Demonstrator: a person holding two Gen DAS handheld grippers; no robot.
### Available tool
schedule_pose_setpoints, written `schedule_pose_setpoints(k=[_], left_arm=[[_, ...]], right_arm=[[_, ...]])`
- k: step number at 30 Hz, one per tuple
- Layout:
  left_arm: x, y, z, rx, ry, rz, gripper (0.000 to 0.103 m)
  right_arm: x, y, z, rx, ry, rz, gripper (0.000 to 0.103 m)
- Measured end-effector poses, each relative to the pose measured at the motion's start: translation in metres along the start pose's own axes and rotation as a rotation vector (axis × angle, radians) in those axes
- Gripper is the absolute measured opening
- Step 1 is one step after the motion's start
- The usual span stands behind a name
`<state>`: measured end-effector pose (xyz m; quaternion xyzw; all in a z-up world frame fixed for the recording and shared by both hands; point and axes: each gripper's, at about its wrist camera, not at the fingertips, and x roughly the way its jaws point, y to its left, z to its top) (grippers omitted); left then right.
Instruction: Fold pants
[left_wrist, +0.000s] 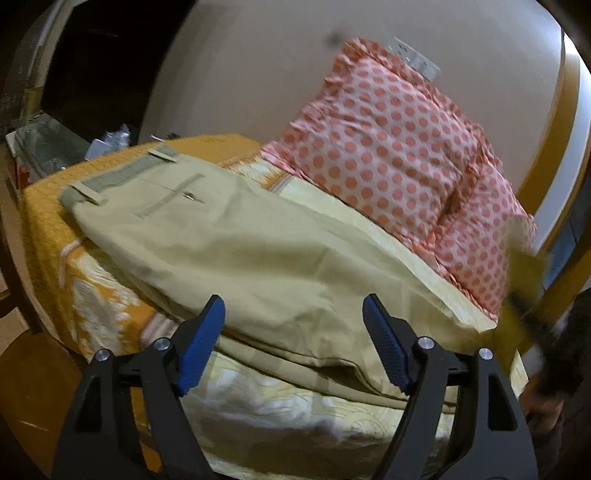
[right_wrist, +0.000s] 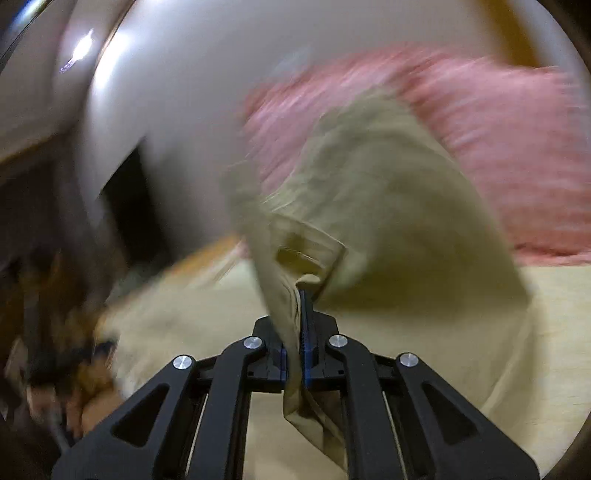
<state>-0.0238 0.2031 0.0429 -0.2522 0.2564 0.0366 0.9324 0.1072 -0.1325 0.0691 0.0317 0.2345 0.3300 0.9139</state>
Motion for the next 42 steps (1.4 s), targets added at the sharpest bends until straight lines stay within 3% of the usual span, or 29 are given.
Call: schedule_pose_setpoints(k=[3,4,6,8,9,11,13,14,19,23,28,32,35,36,37,38,39,42], left_arm=[[-0.009,0.016,0.005,-0.018,-0.026,0.043,0.079],[-0.011,0.023,0.007,-0.025,-0.033,0.059,0.08],[-0.014,0.038,0.01,-0.049,-0.046,0.091,0.08],[-0.015,0.053,0.013,-0.086,-0.05,0.113,0.08],[-0.015,0.061,0.014,-0.111,-0.053,0.115,0.08],[-0.015,0.072,0.018,-0.143,-0.056,0.118,0.08],[-0.012,0.08,0.023,-0.161,-0.056,0.121,0.08],[-0.011,0.084,0.024,-0.165,-0.055,0.127,0.08],[0.005,0.099,0.035,-0.218,-0.008,0.122,0.08],[0.014,0.096,0.039,-0.21,0.021,0.13,0.083],[0.027,0.09,0.044,-0.248,0.051,0.075,0.084],[0.036,0.101,0.056,-0.339,0.043,0.044,0.083],[0.036,0.126,0.065,-0.466,0.002,0.033,0.074],[0.037,0.132,0.066,-0.499,-0.006,0.023,0.066],[0.039,0.137,0.066,-0.529,-0.011,0.019,0.051],[0.043,0.141,0.067,-0.543,-0.007,0.038,0.043],[0.045,0.141,0.068,-0.529,-0.009,0.063,0.014],[0.047,0.134,0.075,-0.459,0.01,0.112,0.009]], right_arm=[[0.046,0.041,-0.04,-0.11,0.269,0.074,0.03],[0.045,0.047,-0.049,-0.123,0.288,0.094,0.036],[0.033,0.052,-0.056,-0.125,0.273,0.138,0.047],[0.009,0.046,-0.048,-0.089,0.174,0.161,0.052],[0.002,0.042,-0.046,-0.066,0.131,0.154,0.052],[-0.003,0.021,-0.04,-0.004,0.073,0.049,0.052],[0.019,0.012,-0.046,-0.011,0.192,-0.102,0.052],[0.033,0.006,-0.054,-0.018,0.294,-0.15,0.052],[0.034,0.012,-0.065,-0.02,0.279,-0.119,0.067],[0.04,0.02,-0.059,-0.006,0.267,-0.105,0.07],[0.044,0.03,-0.062,-0.011,0.25,-0.097,0.078],[0.045,0.033,-0.064,-0.019,0.238,-0.094,0.081],[0.043,0.03,-0.064,0.0,0.225,-0.076,0.081],[0.042,0.029,-0.065,0.006,0.222,-0.072,0.081],[0.041,0.027,-0.065,0.017,0.218,-0.064,0.081],[0.041,0.027,-0.065,0.022,0.216,-0.061,0.081],[0.041,0.026,-0.065,0.03,0.212,-0.056,0.081],[0.036,0.023,-0.065,0.069,0.199,-0.033,0.081]])
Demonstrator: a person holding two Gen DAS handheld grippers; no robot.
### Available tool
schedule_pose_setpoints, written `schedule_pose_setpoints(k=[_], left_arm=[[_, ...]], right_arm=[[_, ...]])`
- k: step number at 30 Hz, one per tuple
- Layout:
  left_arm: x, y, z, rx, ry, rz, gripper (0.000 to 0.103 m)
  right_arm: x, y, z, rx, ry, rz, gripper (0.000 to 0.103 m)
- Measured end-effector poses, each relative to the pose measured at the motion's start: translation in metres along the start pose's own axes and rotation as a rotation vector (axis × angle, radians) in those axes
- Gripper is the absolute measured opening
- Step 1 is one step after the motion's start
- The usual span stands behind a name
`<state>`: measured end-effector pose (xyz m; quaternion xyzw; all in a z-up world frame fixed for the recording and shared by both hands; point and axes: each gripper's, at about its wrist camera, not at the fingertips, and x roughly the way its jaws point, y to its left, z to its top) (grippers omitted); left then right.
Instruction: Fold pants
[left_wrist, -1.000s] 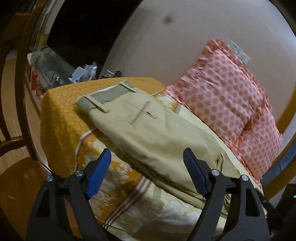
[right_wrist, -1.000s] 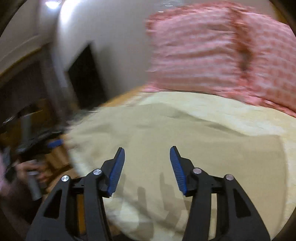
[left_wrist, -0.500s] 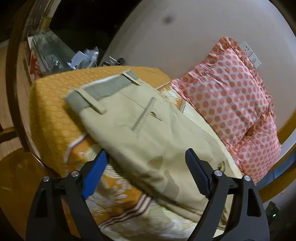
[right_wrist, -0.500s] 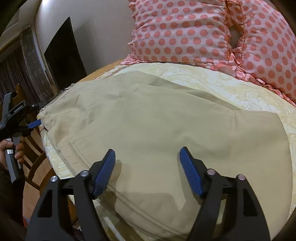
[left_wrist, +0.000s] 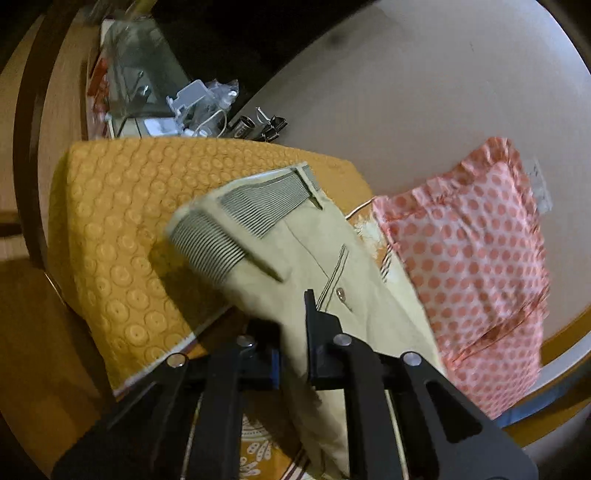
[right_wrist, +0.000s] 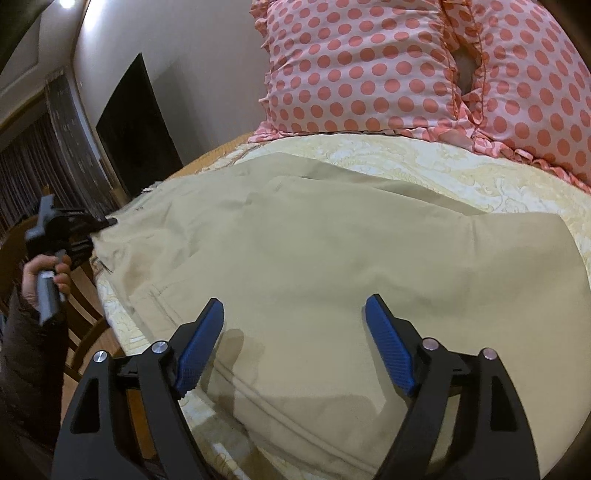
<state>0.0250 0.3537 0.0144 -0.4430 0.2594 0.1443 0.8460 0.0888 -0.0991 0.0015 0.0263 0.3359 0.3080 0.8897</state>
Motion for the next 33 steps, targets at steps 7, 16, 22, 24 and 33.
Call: schedule_pose_setpoints(k=[7,16,22,24,33], left_arm=[[-0.029,-0.145,-0.012,0.46,-0.096,0.004,0.007],[-0.035,-0.329,-0.219,1.107,0.201,-0.487,0.007],[0.0,-0.303,-0.343,1.311,0.506,-0.497,0.006],[-0.008,-0.301,-0.346,1.34,0.435,-0.489,0.007],[-0.04,-0.276,-0.322,1.275,0.395,-0.578,0.075]], right_arm=[[-0.051,-0.028,-0.001,0.105,-0.123,0.041,0.081],[-0.13,-0.131,-0.028,0.498,-0.308,-0.058,0.082],[-0.144,-0.175,-0.049,0.699,-0.3,0.014,0.082],[-0.141,-0.182,-0.047,0.738,-0.291,0.065,0.082],[-0.088,-0.184,-0.022,0.682,-0.096,0.087,0.064]])
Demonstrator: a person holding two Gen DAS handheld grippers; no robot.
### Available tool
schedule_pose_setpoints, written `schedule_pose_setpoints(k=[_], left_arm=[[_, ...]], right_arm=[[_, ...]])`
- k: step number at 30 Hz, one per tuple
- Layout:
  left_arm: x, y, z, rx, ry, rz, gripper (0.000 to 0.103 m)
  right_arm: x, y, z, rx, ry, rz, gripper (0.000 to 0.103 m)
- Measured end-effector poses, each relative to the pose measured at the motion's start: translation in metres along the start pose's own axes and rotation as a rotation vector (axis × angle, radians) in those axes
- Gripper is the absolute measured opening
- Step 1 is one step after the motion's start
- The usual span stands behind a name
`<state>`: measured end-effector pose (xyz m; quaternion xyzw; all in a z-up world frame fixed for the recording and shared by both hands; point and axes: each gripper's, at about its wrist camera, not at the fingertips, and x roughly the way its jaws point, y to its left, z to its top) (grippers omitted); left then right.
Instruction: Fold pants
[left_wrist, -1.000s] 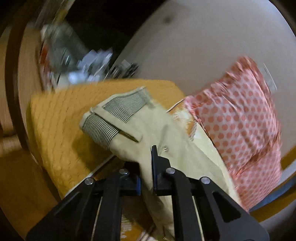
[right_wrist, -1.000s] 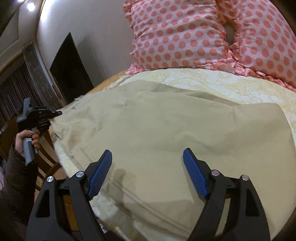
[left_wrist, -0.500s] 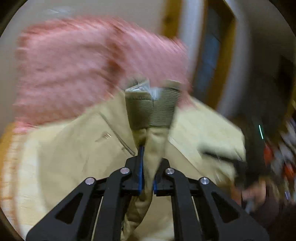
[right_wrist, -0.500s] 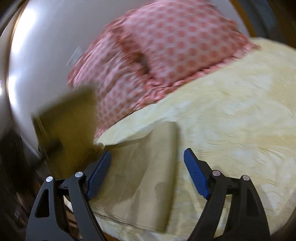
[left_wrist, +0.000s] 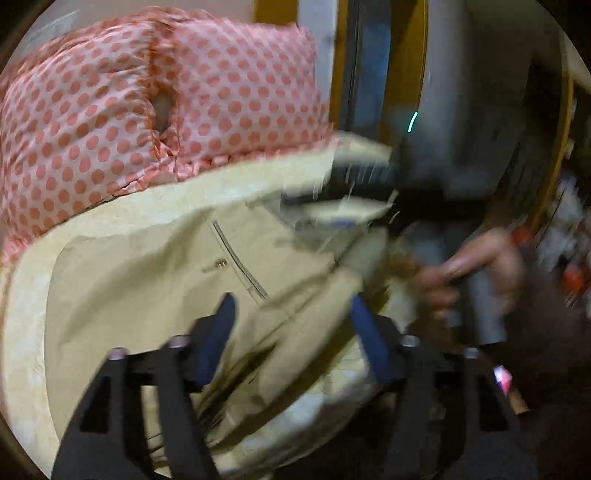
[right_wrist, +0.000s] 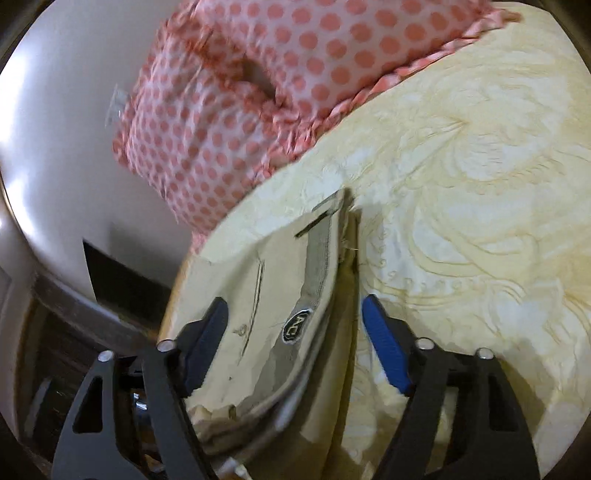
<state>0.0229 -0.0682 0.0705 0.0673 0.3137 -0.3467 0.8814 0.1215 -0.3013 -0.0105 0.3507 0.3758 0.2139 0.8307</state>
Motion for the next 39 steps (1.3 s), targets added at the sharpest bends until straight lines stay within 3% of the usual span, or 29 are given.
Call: schedule_pose_setpoints(k=[2,4,6,8,12,15,17,18,19,21,24,29,31,33,35,36,37,38,39], left_arm=[[-0.026,0.04,0.008,-0.11,-0.064,0.021,0.079],[-0.033,0.084,0.014,-0.215,-0.08,0.092,0.079],[-0.032,0.136,0.013,-0.324,-0.048,0.179,0.079],[-0.023,0.175,0.009,-0.397,0.008,0.251,0.077],[0.001,0.227,0.0,-0.525,0.099,0.205,0.073],[0.022,0.237,0.0,-0.549,0.152,0.091,0.074],[0.028,0.235,-0.002,-0.551,0.169,0.071,0.075],[0.03,0.237,-0.002,-0.555,0.173,0.069,0.056],[0.028,0.239,-0.003,-0.569,0.175,0.061,0.021],[0.027,0.242,-0.001,-0.586,0.165,0.011,0.013],[0.03,0.235,0.015,-0.517,0.166,0.051,0.01],[0.053,0.251,0.055,-0.481,0.126,0.094,0.009],[0.074,0.261,0.079,-0.459,0.084,0.135,0.011],[0.097,0.267,0.094,-0.424,0.093,0.212,0.018],[0.109,0.272,0.101,-0.411,0.139,0.337,0.025],[0.105,0.273,0.101,-0.408,0.136,0.372,0.028],[0.095,0.271,0.099,-0.399,0.107,0.398,0.04],[0.082,0.269,0.097,-0.394,0.068,0.408,0.048],[0.061,0.263,0.091,-0.406,0.003,0.383,0.056]], right_arm=[[0.011,0.001,0.001,-0.028,0.034,-0.032,0.062],[0.02,0.005,0.003,-0.092,0.041,-0.082,0.057],[0.025,0.008,0.007,-0.121,0.043,-0.088,0.054],[0.032,0.01,0.01,-0.152,0.064,-0.108,0.037],[0.031,0.004,0.011,-0.139,0.082,-0.069,0.034],[0.031,0.001,0.014,-0.111,0.09,-0.044,0.034],[0.034,0.004,0.013,-0.152,0.094,-0.046,0.03],[0.036,0.006,0.013,-0.173,0.107,-0.037,0.02],[0.036,0.006,0.014,-0.175,0.109,-0.024,0.018],[0.035,0.009,0.019,-0.177,0.117,0.014,0.015],[0.035,0.022,0.038,-0.22,0.106,0.055,0.014],[0.045,0.032,0.086,-0.253,0.021,0.021,0.01],[0.05,0.03,0.107,-0.254,-0.034,-0.019,0.01],[0.061,0.025,0.123,-0.261,-0.077,-0.097,0.012],[0.072,0.021,0.128,-0.277,-0.048,-0.24,0.019],[0.074,0.019,0.128,-0.278,-0.026,-0.325,0.027],[0.065,0.021,0.125,-0.287,-0.048,-0.387,0.028],[0.053,0.025,0.121,-0.3,-0.093,-0.377,0.031],[0.04,0.03,0.116,-0.303,-0.138,-0.332,0.049]])
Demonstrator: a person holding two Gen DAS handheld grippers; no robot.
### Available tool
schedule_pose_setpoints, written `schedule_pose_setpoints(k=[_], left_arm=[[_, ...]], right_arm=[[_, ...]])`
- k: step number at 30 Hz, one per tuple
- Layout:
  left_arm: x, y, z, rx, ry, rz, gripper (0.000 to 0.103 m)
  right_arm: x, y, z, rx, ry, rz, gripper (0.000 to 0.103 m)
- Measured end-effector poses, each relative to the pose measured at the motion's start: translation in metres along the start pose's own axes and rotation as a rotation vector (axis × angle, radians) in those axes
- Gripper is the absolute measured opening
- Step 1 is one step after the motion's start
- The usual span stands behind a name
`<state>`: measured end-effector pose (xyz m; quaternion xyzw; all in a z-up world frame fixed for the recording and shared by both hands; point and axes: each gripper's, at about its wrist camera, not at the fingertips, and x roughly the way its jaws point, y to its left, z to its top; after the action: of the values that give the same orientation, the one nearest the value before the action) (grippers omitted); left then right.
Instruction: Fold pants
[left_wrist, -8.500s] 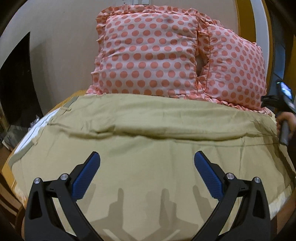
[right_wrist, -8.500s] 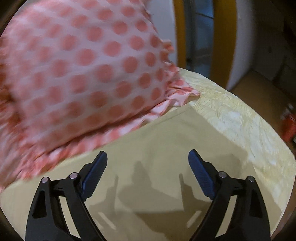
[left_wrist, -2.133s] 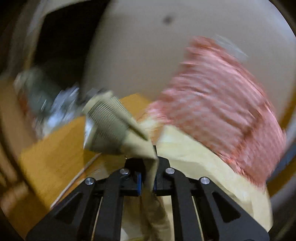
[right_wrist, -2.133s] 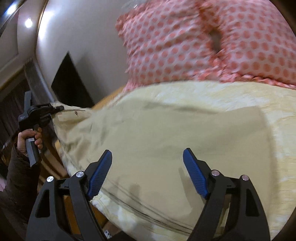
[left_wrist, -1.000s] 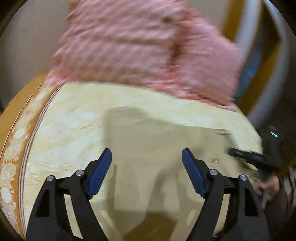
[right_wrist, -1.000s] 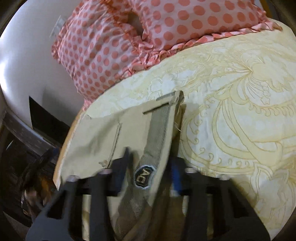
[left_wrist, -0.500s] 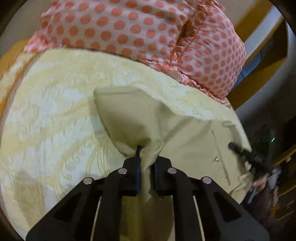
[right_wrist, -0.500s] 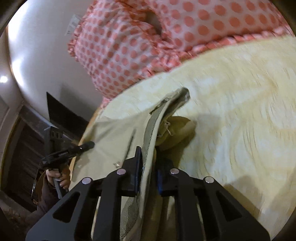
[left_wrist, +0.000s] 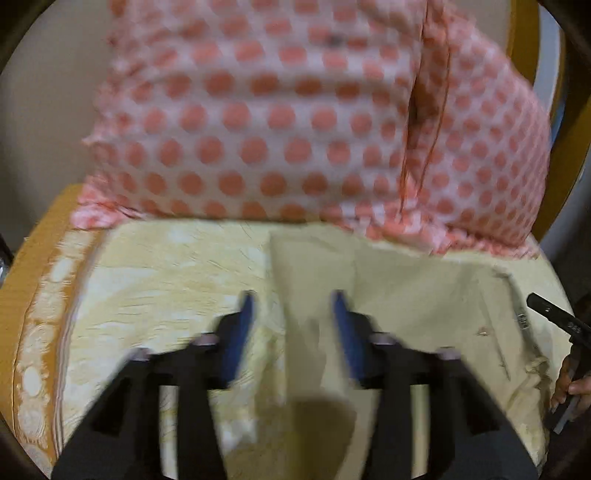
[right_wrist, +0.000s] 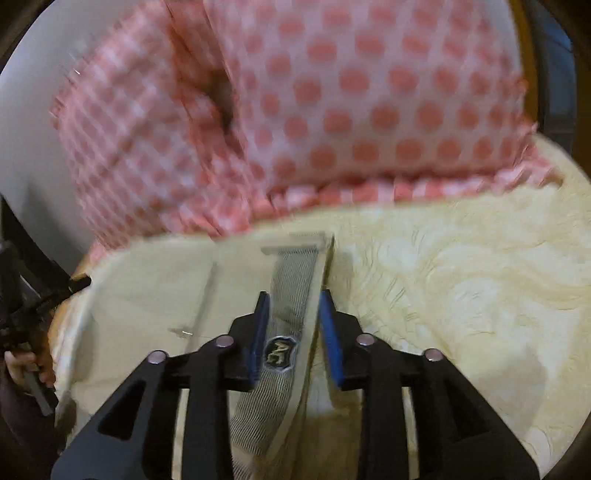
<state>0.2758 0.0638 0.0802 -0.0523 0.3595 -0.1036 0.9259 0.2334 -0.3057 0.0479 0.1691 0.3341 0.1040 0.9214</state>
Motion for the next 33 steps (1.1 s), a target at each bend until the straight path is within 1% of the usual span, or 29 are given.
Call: schedule_pose_setpoints(k=[1,2,3,4,5,6,7,8,9,10,11,12,13,14,15,16,17,18,20,21,23,26,27,29,32,33], left_arm=[[-0.01,0.003,-0.003,-0.016,-0.014,-0.046,0.057],[-0.019,0.002,-0.009,-0.04,-0.001,-0.148,0.057],[-0.021,-0.002,-0.014,-0.047,0.025,-0.214,0.059],[-0.02,-0.007,-0.019,-0.049,0.052,-0.265,0.061],[-0.012,-0.017,-0.026,-0.044,0.107,-0.313,0.061],[-0.003,-0.022,-0.031,-0.04,0.147,-0.323,0.061],[0.012,-0.028,-0.038,-0.033,0.207,-0.303,0.061],[0.029,-0.032,-0.046,-0.017,0.257,-0.244,0.058],[0.036,-0.033,-0.05,-0.002,0.269,-0.209,0.048],[0.03,-0.035,-0.052,0.012,0.231,-0.19,0.052],[0.018,-0.037,-0.055,0.021,0.222,-0.152,0.057],[0.006,-0.039,-0.058,0.028,0.206,-0.14,0.064],[-0.01,-0.041,-0.064,0.044,0.17,-0.123,0.075],[-0.032,-0.044,-0.074,0.073,0.115,-0.092,0.082],[-0.046,-0.046,-0.083,0.092,0.084,-0.066,0.093],[-0.062,-0.048,-0.095,0.11,0.059,-0.038,0.096],[-0.076,-0.051,-0.112,0.121,0.045,-0.014,0.097],[-0.085,-0.05,-0.123,0.118,0.045,0.001,0.101],[-0.097,-0.049,-0.144,0.104,0.048,0.045,0.101],[-0.1,-0.05,-0.157,0.093,0.053,0.095,0.101],[-0.099,-0.049,-0.172,0.081,0.061,0.147,0.101],[-0.095,-0.05,-0.184,0.071,0.062,0.167,0.101],[-0.093,-0.049,-0.187,0.067,0.067,0.167,0.101],[-0.09,-0.051,-0.19,0.084,0.052,0.193,0.101],[-0.091,-0.052,-0.194,0.086,0.022,0.19,0.101],[-0.092,-0.051,-0.195,0.084,0.013,0.191,0.101]], right_arm=[[-0.013,0.002,-0.002,0.017,-0.03,0.066,0.069],[-0.02,0.006,-0.006,0.038,-0.024,0.155,0.074],[-0.021,0.01,-0.009,0.053,0.0,0.221,0.075],[-0.016,0.014,-0.015,0.085,0.056,0.306,0.075],[-0.008,0.015,-0.02,0.114,0.106,0.353,0.075],[0.004,0.015,-0.026,0.157,0.17,0.383,0.075],[0.017,0.011,-0.032,0.207,0.229,0.354,0.074],[0.027,0.003,-0.036,0.257,0.263,0.344,0.072],[0.027,-0.006,-0.036,0.322,0.238,0.375,0.07],[0.025,-0.009,-0.035,0.356,0.251,0.354,0.064],[0.016,-0.008,-0.036,0.36,0.244,0.306,0.064],[0.006,-0.002,-0.038,0.329,0.225,0.261,0.072],[-0.012,0.012,-0.043,0.246,0.183,0.188,0.086],[-0.024,0.025,-0.049,0.176,0.142,0.14,0.091],[-0.037,0.035,-0.059,0.109,0.109,0.106,0.095],[-0.048,0.051,-0.074,0.035,0.095,0.084,0.096],[-0.052,0.062,-0.087,-0.015,0.084,0.041,0.096],[-0.058,0.076,-0.104,-0.073,0.065,-0.027,0.096],[-0.06,0.086,-0.128,-0.113,0.07,-0.037,0.097],[-0.06,0.09,-0.138,-0.114,0.078,-0.046,0.097],[-0.059,0.098,-0.158,-0.142,0.07,-0.091,0.097],[-0.057,0.11,-0.175,-0.209,0.032,-0.174,0.097],[-0.057,0.112,-0.178,-0.224,0.025,-0.187,0.097],[-0.056,0.114,-0.183,-0.229,0.013,-0.201,0.097],[-0.058,0.118,-0.193,-0.257,-0.013,-0.243,0.098],[-0.06,0.117,-0.196,-0.248,-0.029,-0.249,0.1]])
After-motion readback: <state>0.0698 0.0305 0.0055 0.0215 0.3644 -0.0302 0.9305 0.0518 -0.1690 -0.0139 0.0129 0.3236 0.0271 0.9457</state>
